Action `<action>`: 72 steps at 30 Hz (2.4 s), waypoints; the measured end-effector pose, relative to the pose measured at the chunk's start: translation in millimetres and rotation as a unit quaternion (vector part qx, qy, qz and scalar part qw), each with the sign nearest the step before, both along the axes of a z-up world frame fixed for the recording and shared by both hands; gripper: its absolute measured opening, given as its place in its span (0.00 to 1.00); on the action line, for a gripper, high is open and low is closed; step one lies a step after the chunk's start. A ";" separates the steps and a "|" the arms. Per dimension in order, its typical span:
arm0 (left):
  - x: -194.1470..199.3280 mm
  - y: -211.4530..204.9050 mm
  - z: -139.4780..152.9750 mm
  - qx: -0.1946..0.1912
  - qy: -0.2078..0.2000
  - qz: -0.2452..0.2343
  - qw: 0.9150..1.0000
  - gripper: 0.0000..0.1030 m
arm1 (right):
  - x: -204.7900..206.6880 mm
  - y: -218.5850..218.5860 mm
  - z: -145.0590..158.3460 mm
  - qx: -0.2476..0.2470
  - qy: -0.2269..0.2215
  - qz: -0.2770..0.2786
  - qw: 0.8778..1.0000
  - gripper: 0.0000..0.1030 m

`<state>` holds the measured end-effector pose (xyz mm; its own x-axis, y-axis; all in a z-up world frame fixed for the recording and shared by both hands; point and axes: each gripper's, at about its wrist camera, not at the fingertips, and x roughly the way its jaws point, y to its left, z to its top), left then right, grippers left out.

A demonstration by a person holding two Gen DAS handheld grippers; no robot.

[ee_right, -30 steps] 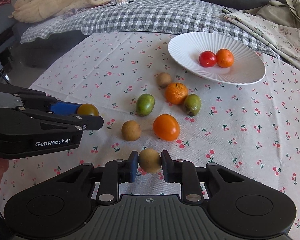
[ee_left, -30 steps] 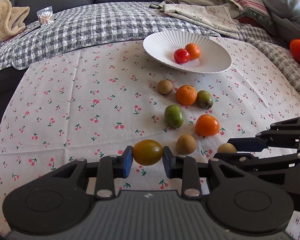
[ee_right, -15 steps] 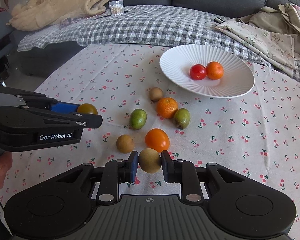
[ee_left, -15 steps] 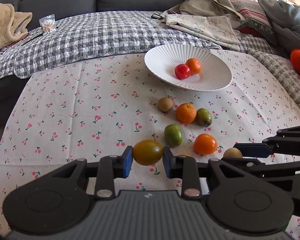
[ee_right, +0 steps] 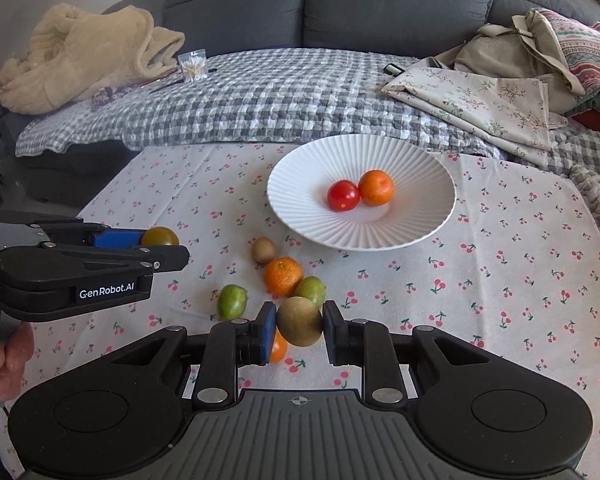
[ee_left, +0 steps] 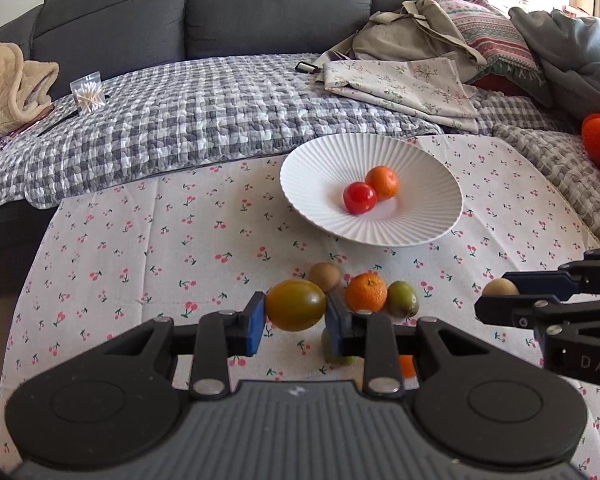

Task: Organize fruits
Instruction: 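Carry both fruits into the white bowl and open both tools, then withdraw both tools from the bowl back toward the remaining fruit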

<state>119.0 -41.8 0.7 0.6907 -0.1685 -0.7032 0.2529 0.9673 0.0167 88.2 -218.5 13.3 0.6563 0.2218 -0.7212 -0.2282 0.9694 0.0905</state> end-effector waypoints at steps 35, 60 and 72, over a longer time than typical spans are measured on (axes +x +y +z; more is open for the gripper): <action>89.8 -74.3 -43.6 0.025 -0.038 -0.084 0.995 0.29 | 98.6 -33.6 -27.3 -0.010 -0.012 -0.060 0.998 0.23; 84.5 -42.1 -15.7 -0.045 -0.039 -0.054 0.997 0.40 | 91.1 -44.6 -5.7 0.047 -0.015 -0.085 0.995 0.25; 51.1 -26.7 0.9 -0.034 -0.013 -0.020 0.999 0.63 | 46.4 -39.9 16.2 0.045 0.007 -0.080 0.996 0.50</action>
